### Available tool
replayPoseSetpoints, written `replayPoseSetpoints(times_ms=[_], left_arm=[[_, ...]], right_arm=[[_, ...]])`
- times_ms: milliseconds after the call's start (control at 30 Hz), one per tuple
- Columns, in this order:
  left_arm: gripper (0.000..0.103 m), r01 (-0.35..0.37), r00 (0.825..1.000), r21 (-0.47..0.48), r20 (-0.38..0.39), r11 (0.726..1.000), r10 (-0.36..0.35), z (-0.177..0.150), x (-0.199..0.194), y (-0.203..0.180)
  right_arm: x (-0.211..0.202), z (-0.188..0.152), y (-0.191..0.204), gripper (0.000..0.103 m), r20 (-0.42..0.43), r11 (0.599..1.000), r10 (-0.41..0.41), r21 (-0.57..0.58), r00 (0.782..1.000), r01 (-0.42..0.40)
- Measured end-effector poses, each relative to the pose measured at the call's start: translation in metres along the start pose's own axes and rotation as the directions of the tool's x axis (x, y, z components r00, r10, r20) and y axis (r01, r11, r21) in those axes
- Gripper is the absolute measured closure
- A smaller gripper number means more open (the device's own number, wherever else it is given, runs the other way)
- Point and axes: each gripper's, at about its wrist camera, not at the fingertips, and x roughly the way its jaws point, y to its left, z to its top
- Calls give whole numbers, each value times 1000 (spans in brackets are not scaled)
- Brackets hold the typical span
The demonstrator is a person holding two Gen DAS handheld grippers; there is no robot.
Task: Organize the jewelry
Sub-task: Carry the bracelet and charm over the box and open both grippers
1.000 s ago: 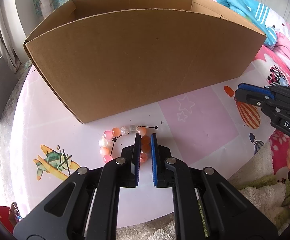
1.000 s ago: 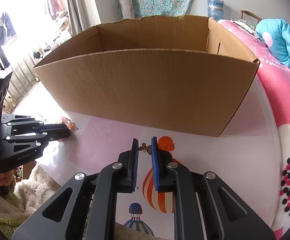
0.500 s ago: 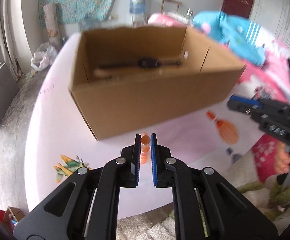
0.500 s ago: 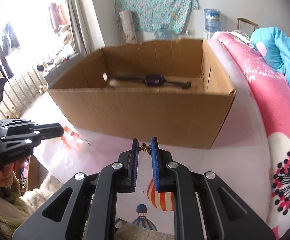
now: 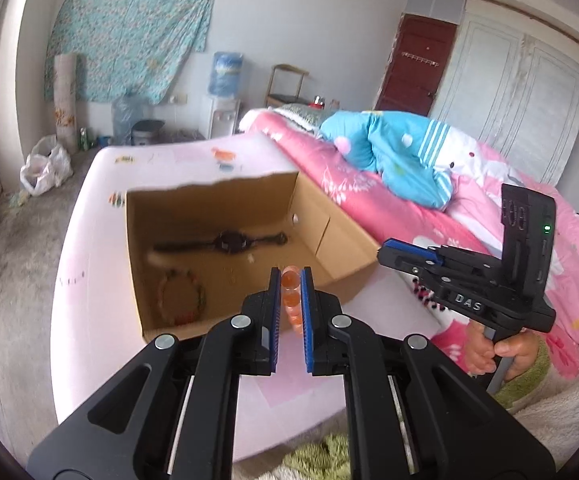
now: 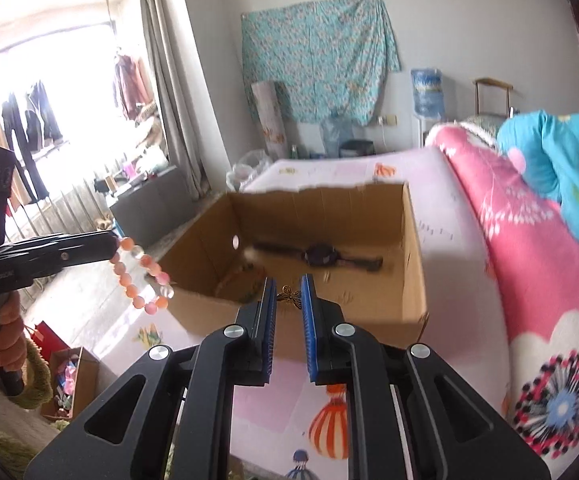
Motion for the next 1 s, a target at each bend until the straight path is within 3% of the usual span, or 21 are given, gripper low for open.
replayPoseSetpoints(times_ms=[233, 400, 567, 733, 900, 1000], left_arm=[[94, 9, 999, -19, -45, 1000, -10, 21, 39, 13], [94, -2, 995, -34, -97, 999, -2, 26, 79, 31], [94, 9, 991, -53, -137, 999, -16, 29, 106, 48], [94, 34, 987, -81, -156, 996, -46, 27, 123, 56], [94, 51, 985, -108, -159, 993, -68, 23, 126, 61], [94, 51, 985, -120, -157, 992, -69, 20, 127, 63]], right_arm=[[18, 28, -19, 90, 1, 1000, -23, 11, 1000, 23], [60, 40, -38, 90, -112, 999, -40, 11, 993, 42], [106, 52, -48, 90, -255, 999, -50, -29, 966, 44], [157, 64, -50, 90, -416, 997, -39, -74, 909, 9], [211, 62, -49, 90, -594, 988, -100, -155, 798, 8], [230, 58, -47, 90, -651, 979, -136, -203, 746, 1]])
